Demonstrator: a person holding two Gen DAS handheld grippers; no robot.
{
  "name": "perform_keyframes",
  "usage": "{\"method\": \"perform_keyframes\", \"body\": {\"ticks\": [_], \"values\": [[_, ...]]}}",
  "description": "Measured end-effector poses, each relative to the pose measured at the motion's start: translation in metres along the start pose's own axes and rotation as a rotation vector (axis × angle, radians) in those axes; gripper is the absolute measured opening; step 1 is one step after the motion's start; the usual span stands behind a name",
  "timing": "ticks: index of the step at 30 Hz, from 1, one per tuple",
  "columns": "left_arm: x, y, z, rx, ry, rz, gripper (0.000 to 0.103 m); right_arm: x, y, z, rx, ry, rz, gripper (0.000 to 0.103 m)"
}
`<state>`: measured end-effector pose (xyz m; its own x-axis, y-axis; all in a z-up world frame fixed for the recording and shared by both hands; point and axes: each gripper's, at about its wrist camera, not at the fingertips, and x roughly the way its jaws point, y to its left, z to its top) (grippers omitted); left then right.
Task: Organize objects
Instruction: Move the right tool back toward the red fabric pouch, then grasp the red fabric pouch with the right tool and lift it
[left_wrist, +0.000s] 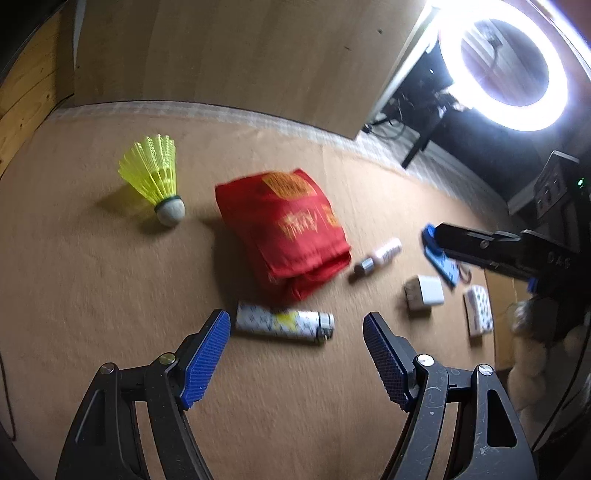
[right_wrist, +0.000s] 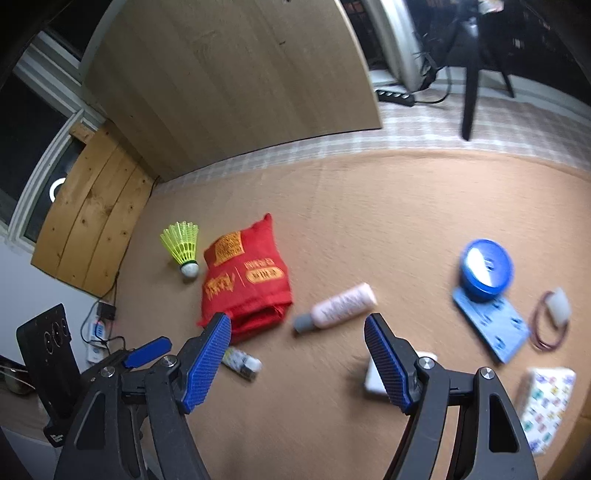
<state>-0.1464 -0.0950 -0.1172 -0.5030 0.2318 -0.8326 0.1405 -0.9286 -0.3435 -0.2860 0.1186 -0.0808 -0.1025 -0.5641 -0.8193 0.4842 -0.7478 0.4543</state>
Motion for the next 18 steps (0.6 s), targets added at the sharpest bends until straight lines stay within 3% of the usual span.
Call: {"method": "perform_keyframes", "body": {"ticks": [18], "values": [[0.05, 0.025, 0.045, -0.056, 0.041, -0.078, 0.078, 0.091, 0.023, 0.039, -0.027, 0.137, 0.089, 0.071]]}}
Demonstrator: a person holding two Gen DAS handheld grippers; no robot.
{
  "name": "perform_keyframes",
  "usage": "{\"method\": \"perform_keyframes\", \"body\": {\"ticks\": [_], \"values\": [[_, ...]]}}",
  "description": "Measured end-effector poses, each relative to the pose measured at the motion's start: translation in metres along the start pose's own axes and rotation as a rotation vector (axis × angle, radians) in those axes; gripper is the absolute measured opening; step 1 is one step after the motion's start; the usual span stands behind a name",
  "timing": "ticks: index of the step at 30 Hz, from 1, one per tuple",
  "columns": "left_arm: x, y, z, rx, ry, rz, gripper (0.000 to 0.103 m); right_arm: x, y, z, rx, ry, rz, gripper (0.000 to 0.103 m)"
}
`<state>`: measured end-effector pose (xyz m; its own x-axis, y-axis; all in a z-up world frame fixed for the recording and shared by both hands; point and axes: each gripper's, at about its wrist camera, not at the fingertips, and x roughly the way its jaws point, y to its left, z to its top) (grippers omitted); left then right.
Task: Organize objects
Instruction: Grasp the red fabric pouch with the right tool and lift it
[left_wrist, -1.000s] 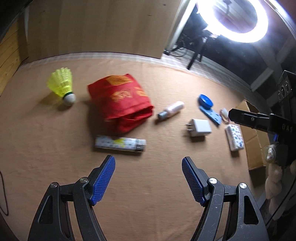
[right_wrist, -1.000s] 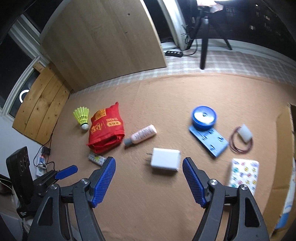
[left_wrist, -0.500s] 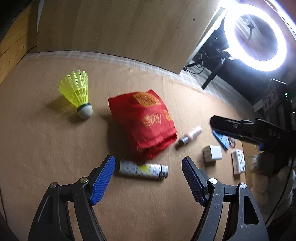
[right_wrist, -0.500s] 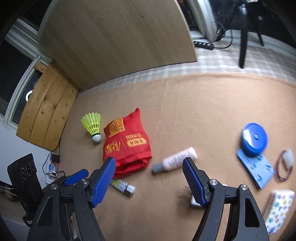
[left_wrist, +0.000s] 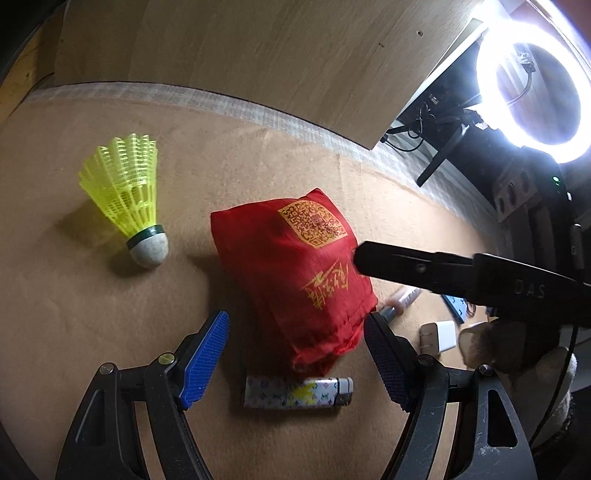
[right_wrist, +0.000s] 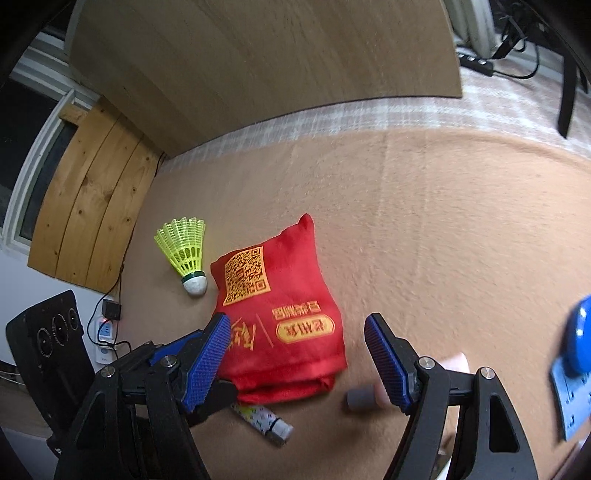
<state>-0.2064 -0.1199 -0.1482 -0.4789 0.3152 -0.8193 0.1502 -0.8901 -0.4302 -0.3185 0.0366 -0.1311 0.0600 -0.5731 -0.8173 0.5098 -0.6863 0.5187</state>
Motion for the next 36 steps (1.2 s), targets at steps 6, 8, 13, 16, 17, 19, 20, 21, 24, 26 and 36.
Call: {"method": "perform_keyframes", "body": {"ticks": [6, 8, 13, 16, 17, 19, 20, 21, 24, 26, 36], "values": [[0.013, -0.003, 0.005, 0.006, 0.012, -0.028, 0.077, 0.016, 0.002, 0.003, -0.012, 0.041, 0.024, 0.071], [0.014, -0.001, 0.006, -0.002, 0.018, -0.053, 0.072, 0.018, 0.003, 0.003, -0.018, 0.05, 0.035, 0.071], [0.015, -0.002, 0.007, 0.006, 0.022, -0.05, 0.067, 0.02, 0.009, 0.001, -0.038, 0.059, 0.037, 0.07], [0.015, -0.002, 0.008, 0.0, 0.021, -0.049, 0.064, 0.019, 0.01, 0.001, -0.033, 0.055, 0.039, 0.067], [0.015, -0.002, 0.008, -0.002, 0.02, -0.049, 0.063, 0.018, 0.01, 0.0, -0.033, 0.052, 0.039, 0.067], [0.013, -0.004, 0.008, -0.002, 0.017, -0.048, 0.063, 0.015, 0.013, -0.001, -0.037, 0.047, 0.038, 0.066], [0.012, -0.005, 0.008, 0.0, 0.014, -0.046, 0.063, 0.014, 0.014, -0.002, -0.04, 0.044, 0.037, 0.066], [0.011, -0.007, 0.007, 0.003, 0.011, -0.045, 0.063, 0.011, 0.016, -0.003, -0.048, 0.036, 0.035, 0.066], [0.003, -0.013, 0.006, 0.015, -0.005, -0.042, 0.063, -0.001, 0.019, -0.007, -0.06, 0.012, 0.037, 0.066], [-0.004, -0.021, 0.006, 0.025, -0.021, -0.046, 0.063, -0.01, 0.018, -0.009, -0.059, -0.004, 0.041, 0.066], [-0.021, -0.097, -0.002, 0.13, -0.075, -0.089, 0.063, -0.094, -0.009, -0.037, -0.032, -0.131, 0.025, 0.066]]}}
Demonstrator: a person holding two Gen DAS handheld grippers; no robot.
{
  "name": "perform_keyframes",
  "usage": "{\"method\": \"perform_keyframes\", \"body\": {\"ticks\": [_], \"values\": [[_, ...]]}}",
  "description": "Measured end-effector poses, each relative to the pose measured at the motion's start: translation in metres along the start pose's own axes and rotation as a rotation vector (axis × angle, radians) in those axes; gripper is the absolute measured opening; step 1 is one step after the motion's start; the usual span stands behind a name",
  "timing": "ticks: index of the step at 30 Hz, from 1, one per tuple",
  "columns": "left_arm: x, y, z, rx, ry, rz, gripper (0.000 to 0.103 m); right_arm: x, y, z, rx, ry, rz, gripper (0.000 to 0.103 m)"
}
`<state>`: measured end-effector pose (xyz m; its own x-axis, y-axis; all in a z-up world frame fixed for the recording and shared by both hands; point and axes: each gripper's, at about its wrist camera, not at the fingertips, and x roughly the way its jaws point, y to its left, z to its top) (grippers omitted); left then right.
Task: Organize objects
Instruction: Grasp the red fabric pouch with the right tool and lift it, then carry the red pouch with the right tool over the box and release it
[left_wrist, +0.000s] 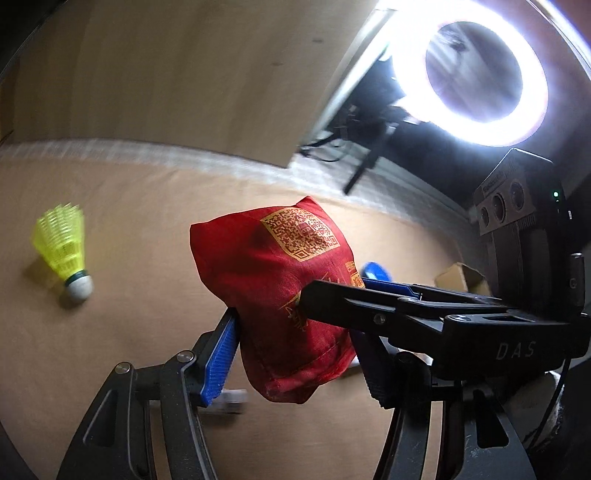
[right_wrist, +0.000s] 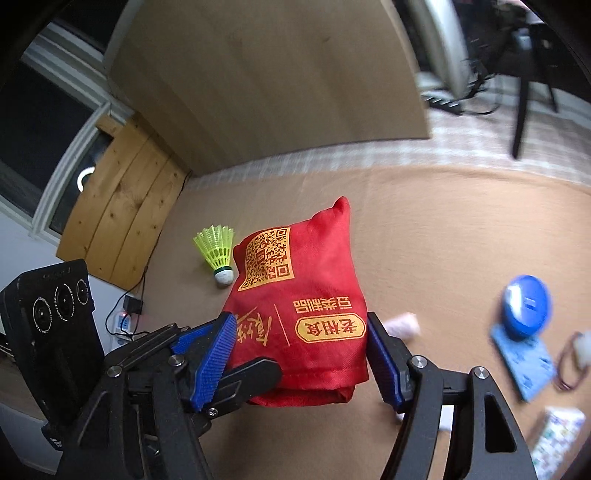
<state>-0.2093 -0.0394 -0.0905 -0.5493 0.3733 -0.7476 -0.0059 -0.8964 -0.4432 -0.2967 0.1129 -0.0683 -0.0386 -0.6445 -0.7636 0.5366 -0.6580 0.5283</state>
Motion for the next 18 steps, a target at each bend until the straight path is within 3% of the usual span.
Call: {"method": "perform_keyframes", "body": {"ticks": [18], "values": [[0.053, -0.198, -0.025, 0.246, 0.057, -0.186, 0.063, -0.161, -0.114, -0.066, 0.169, -0.207, -0.129, 0.066]]}}
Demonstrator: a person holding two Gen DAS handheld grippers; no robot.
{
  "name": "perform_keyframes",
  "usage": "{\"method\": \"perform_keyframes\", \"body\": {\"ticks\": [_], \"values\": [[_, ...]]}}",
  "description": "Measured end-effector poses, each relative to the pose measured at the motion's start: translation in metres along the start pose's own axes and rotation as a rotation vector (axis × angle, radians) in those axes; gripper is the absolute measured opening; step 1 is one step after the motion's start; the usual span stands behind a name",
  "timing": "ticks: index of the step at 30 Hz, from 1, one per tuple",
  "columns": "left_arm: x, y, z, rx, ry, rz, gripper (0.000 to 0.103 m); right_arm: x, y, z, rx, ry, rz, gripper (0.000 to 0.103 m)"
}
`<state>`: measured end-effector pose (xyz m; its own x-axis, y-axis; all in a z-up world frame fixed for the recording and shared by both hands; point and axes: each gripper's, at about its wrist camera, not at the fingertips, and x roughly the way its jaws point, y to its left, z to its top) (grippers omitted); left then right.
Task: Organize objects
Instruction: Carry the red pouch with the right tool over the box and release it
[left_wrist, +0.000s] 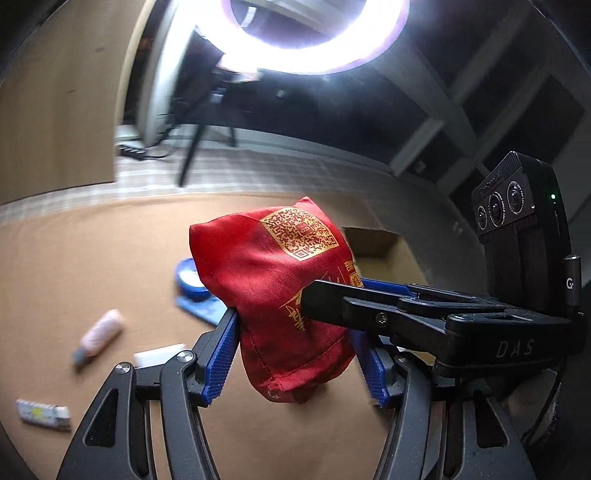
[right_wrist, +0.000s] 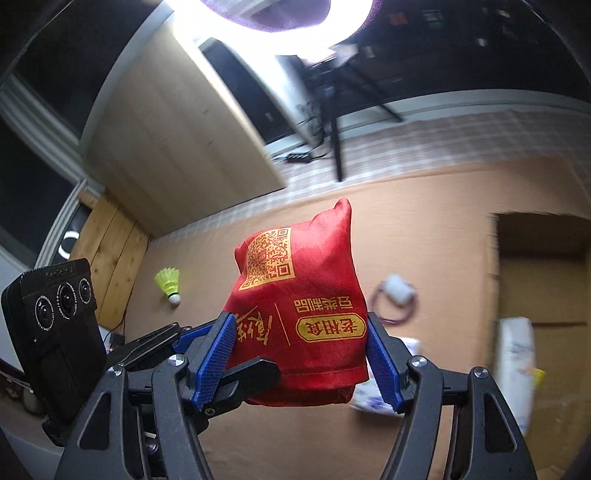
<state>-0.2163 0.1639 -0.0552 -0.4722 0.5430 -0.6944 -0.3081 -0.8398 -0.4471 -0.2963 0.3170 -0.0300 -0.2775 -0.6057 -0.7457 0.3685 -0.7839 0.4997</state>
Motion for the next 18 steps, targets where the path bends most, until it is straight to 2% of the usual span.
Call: {"method": "perform_keyframes", "body": {"ticks": [11, 18], "values": [[0.071, -0.088, 0.003, 0.097, 0.084, -0.099, 0.062, -0.061, -0.086, -0.023, 0.109, -0.063, -0.081, 0.065], [0.108, -0.136, 0.002, 0.145, 0.125, -0.135, 0.06, -0.092, -0.131, -0.035, 0.171, -0.101, -0.134, 0.065]]}}
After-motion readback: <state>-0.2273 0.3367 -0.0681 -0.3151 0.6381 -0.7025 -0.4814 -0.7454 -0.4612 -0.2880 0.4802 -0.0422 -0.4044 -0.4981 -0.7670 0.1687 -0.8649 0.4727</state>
